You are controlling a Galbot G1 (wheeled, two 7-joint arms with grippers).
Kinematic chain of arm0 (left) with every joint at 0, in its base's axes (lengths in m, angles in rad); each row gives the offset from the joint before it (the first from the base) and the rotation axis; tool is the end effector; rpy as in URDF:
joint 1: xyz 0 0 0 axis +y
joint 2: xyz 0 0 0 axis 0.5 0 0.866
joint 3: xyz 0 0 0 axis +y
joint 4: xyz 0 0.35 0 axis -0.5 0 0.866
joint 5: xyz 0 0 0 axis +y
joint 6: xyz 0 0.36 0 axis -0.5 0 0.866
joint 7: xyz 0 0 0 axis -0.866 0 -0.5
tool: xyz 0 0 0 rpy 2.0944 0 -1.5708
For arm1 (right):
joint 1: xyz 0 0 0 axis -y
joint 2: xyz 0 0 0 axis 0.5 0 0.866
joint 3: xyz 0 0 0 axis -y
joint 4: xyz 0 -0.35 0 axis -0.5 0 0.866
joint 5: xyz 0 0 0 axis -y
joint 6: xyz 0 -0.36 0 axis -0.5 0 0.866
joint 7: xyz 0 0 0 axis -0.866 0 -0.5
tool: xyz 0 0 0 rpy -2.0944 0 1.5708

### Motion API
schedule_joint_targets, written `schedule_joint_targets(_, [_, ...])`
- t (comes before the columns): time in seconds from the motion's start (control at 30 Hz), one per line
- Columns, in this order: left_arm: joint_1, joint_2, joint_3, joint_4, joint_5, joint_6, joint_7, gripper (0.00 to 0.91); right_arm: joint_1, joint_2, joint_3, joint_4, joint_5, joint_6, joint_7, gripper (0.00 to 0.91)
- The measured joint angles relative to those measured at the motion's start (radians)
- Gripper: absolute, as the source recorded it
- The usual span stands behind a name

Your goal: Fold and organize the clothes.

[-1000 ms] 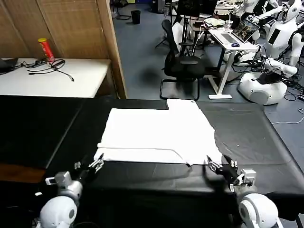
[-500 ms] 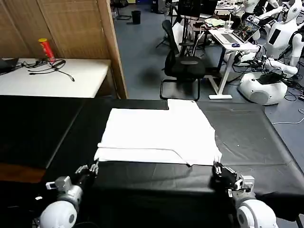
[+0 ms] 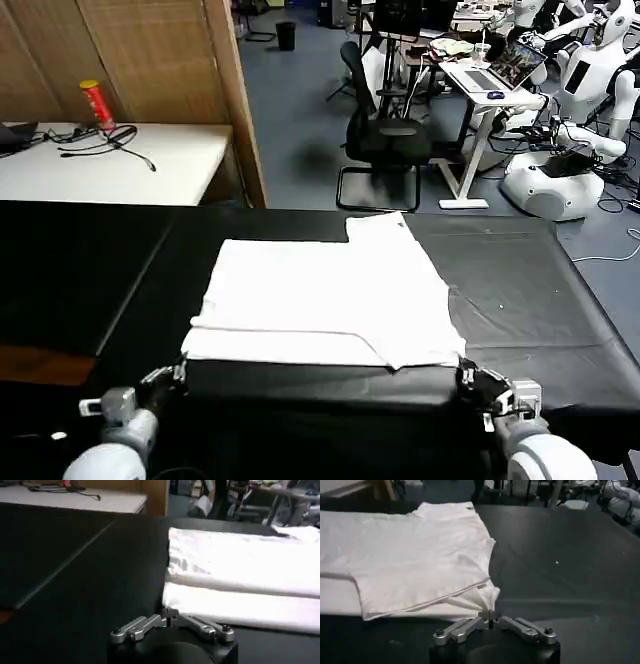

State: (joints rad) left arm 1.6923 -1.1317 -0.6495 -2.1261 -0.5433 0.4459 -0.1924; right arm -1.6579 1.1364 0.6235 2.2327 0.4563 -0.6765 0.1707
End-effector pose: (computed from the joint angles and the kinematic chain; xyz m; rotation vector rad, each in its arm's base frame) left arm 0.1651 0.1029 -0.2853 0.0553 -2.5944 0.0385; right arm 0.1714 -0.0799 -0.2479 0.0425 -2.4998 0.0949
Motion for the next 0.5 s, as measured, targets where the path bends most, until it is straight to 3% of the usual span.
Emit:
schedule_joint_targets(0.07, [0.032, 0.004, -0.013, -0.019, -0.002, 0.0, 0.001, 0.0, -0.014, 0.002, -0.001, 0.015, -0.001, -0.003, 0.001, 0.078])
schedule_joint_targets(0.1, [0.048, 0.005, -0.021, -0.027, -0.004, 0.001, 0.001, 0.273, -0.02, 0.004, -0.002, 0.022, -0.001, -0.007, 0.003, 0.078])
schedule_joint_targets(0.13, [0.06, 0.005, -0.027, -0.033, -0.003, 0.002, 0.0, 0.722, -0.025, 0.005, -0.003, 0.027, -0.001, -0.013, 0.003, 0.088])
schedule_joint_targets(0.17, [0.071, 0.004, -0.033, -0.038, -0.001, 0.003, -0.001, 0.878, -0.032, 0.006, -0.002, 0.035, -0.002, -0.023, 0.003, 0.146])
schedule_joint_targets(0.2, [0.082, 0.003, -0.04, -0.044, 0.006, 0.006, -0.002, 0.878, -0.039, 0.007, -0.002, 0.043, -0.003, -0.028, 0.003, 0.458])
schedule_joint_targets(0.23, [0.091, 0.002, -0.046, -0.05, 0.013, 0.008, -0.002, 0.878, -0.045, 0.007, 0.0, 0.05, -0.004, -0.035, 0.003, 0.878])
schedule_joint_targets(0.5, [0.15, -0.003, -0.086, -0.11, 0.062, 0.106, -0.033, 0.878, -0.09, 0.008, 0.029, 0.145, 0.012, -0.051, 0.002, 0.878])
